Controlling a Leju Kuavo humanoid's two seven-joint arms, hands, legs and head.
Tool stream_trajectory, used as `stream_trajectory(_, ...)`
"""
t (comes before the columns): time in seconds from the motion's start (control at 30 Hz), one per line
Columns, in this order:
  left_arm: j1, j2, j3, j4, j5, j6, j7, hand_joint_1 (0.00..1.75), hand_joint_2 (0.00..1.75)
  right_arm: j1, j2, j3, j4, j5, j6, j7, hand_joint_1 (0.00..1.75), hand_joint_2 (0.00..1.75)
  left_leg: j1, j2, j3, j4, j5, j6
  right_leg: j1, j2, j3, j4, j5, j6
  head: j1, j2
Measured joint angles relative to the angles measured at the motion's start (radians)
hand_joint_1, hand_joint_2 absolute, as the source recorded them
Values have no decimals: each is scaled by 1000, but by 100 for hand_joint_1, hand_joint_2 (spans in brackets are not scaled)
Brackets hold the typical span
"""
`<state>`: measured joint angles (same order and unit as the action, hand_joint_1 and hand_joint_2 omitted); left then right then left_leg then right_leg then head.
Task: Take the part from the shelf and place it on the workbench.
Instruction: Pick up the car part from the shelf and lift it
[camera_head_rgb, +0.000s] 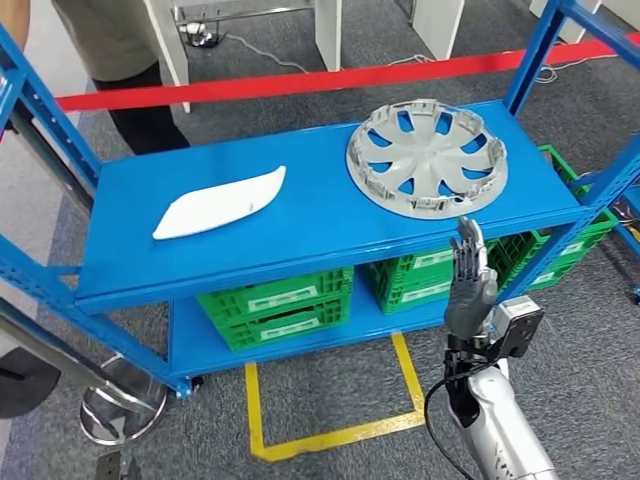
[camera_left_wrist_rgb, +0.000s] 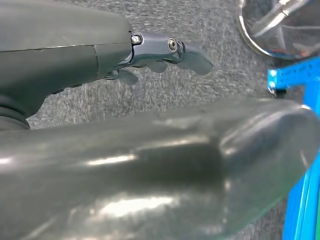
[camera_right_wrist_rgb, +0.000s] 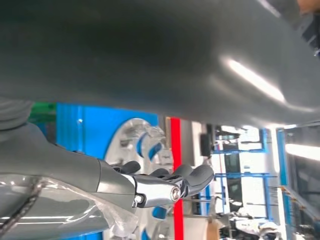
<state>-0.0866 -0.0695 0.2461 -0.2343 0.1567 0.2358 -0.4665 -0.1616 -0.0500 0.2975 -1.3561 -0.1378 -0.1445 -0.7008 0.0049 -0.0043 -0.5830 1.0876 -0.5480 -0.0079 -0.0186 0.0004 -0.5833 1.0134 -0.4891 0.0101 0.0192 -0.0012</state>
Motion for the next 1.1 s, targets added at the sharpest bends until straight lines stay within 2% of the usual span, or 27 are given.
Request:
stream_trajectory(0.07, 1, -1, 0, 0, 0, 0, 0, 0, 0, 0, 1, 0, 0, 0, 0, 0, 0, 0, 2, 0, -66, 133, -55, -6, 1, 0, 6, 0, -5, -9, -4, 0)
stream_trajectory(0.1, 2, -1, 0, 0, 0, 0, 0, 0, 0, 1, 1, 0, 0, 0, 0, 0, 0, 0, 2, 0, -100, 192, -71, -7, 2, 0, 10, 0, -9, -11, -3, 0)
stream_trajectory(0.13, 3, 0, 0, 0, 0, 0, 0, 0, 0, 2, 1, 0, 0, 0, 0, 0, 0, 0, 2, 0, -120, 222, -67, -7, 3, 1, 15, 0, -12, -12, -4, 0)
stream_trajectory(0.17, 4, 0, 0, 0, 0, 0, 0, 0, 0, 3, 1, 0, 0, 0, 0, 0, 0, 0, 2, 0, -123, 213, -42, -5, 3, 2, 21, 0, -17, -12, -4, 0)
stream_trajectory(0.23, 4, 0, 0, 0, 0, 0, 0, 0, 0, 3, 1, 0, 0, 0, 0, 0, 0, 0, 0, 0, -83, 98, 46, 5, 5, 3, 38, 0, -28, -9, -4, 0)
stream_trajectory(0.27, 4, 1, 0, 0, 0, 0, 0, 0, 0, 2, 1, 0, 0, 0, 0, 0, 0, 0, -2, 0, -59, 38, 78, 11, 7, 4, 44, 0, -33, -6, -3, 0)
stream_trajectory(0.3, 4, 1, -1, 0, 0, 0, 0, 0, 0, 1, 1, 0, 1, 1, 1, 0, 0, 0, -4, 0, -40, -8, 94, 17, 8, 4, 47, 0, -37, -1, -3, 0)
stream_trajectory(0.37, 2, 2, -1, 0, 0, 1, 0, 0, 0, 1, 1, 0, 1, 1, 1, 0, 0, 0, -8, 0, -26, -39, 86, 25, 9, 4, 45, -2, -40, 9, -2, 0)
stream_trajectory(0.47, 3, 1, 0, 0, 0, 3, 0, 0, 0, -1, 1, 1, 0, 2, 1, 0, 0, 0, -3, 0, -14, -64, 82, 33, 9, 2, 38, 8, -54, 24, 0, 0)
stream_trajectory(0.5, 2, 1, 0, 0, 0, 4, 0, 0, 0, -2, 1, 2, 0, 2, 1, 0, 0, 0, 0, 0, -8, -71, 82, 37, 8, 2, 20, 42, -72, 29, 1, 0)
stream_trajectory(0.53, 2, 1, 0, 0, 0, 4, 0, 0, 0, -3, 1, 2, 0, 2, 1, 0, 0, 0, 1, 1, -4, -73, 80, 40, 7, 2, -12, 100, -98, 33, 3, 0)
stream_trajectory(0.6, 0, 1, 0, 0, 0, 5, 0, 0, 0, -2, 2, 2, 3, 2, 2, 0, 0, 0, 2, 1, 1, -74, 75, 45, 6, 1, -91, 235, -140, 40, 3, 0)
stream_trajectory(0.63, 1, 0, 0, 0, 0, 5, 0, 0, 0, -1, 2, 2, 4, 2, 2, 0, 0, 0, 1, 1, 5, -73, 72, 46, 5, 1, -120, 273, -140, 42, 3, 0)
stream_trajectory(0.67, 1, 0, 0, 0, 0, 5, 2, 0, 0, 0, 2, 2, 6, 2, 2, 0, 0, 0, 2, 0, 9, -73, 68, 46, 5, 1, -131, 273, -119, 43, 4, 0)
stream_trajectory(0.7, 2, -1, 0, 0, 0, 4, 4, 0, 0, -1, 2, 2, 7, 3, 2, 0, 0, 0, 2, -1, 16, -73, 63, 44, 4, 1, -122, 235, -80, 42, 4, 0)
stream_trajectory(0.73, 2, -2, 0, 0, 0, 4, 5, 0, 0, -3, 2, 2, 8, 4, 2, 0, 0, 0, 2, -2, 24, -72, 56, 41, 4, 0, -99, 168, -33, 41, 4, 0)
stream_trajectory(0.77, 2, -2, 0, 0, 0, 3, 6, 0, 0, -5, 2, 3, 8, 6, 3, 0, 0, 0, 0, -2, 31, -71, 49, 36, 5, -1, -69, 104, 1, 39, 4, 0)
stream_trajectory(0.8, 2, -2, -1, 0, 0, 2, 7, 0, 0, -9, 2, 3, 9, 9, 4, 0, 0, 0, -1, -3, 34, -69, 44, 31, 5, -2, -44, 51, 20, 34, 4, 0)
stream_trajectory(0.83, 1, -2, -1, 0, 0, 2, 8, 0, 0, -12, 2, 4, 9, 11, 5, 0, 0, 0, -3, -3, 35, -66, 41, 27, 7, -1, -29, 21, 24, 29, 2, 0)
stream_trajectory(0.9, 2, -1, -2, 0, 0, 2, 11, 0, 0, -16, 1, 5, 10, 16, 6, 0, 0, 0, -5, -2, 33, -66, 39, 20, 8, 0, -21, 9, 14, 16, 1, 0)
stream_trajectory(0.97, 5, 1, -6, 0, -4, 2, 16, 0, 0, -21, 1, 5, 11, 18, 5, 0, 0, 0, -4, -1, 32, -55, 25, 12, 4, 0, -16, 6, 11, 6, 0, 0)
stream_trajectory(1.03, 8, 3, -13, 0, -13, 2, 22, 0, 0, -29, 2, 5, 11, 20, 5, 0, 0, 0, -2, -1, -4, 23, -17, 2, 0, 0, -8, 2, 8, -5, -4, 0)
stream_trajectory(1.1, 14, 5, -21, 2, -21, 4, 28, 0, 0, -33, 2, 7, 13, 22, 5, 0, 0, 0, 0, 0, -77, 158, -64, -3, 1, 0, -2, 2, 2, -11, -6, 0)
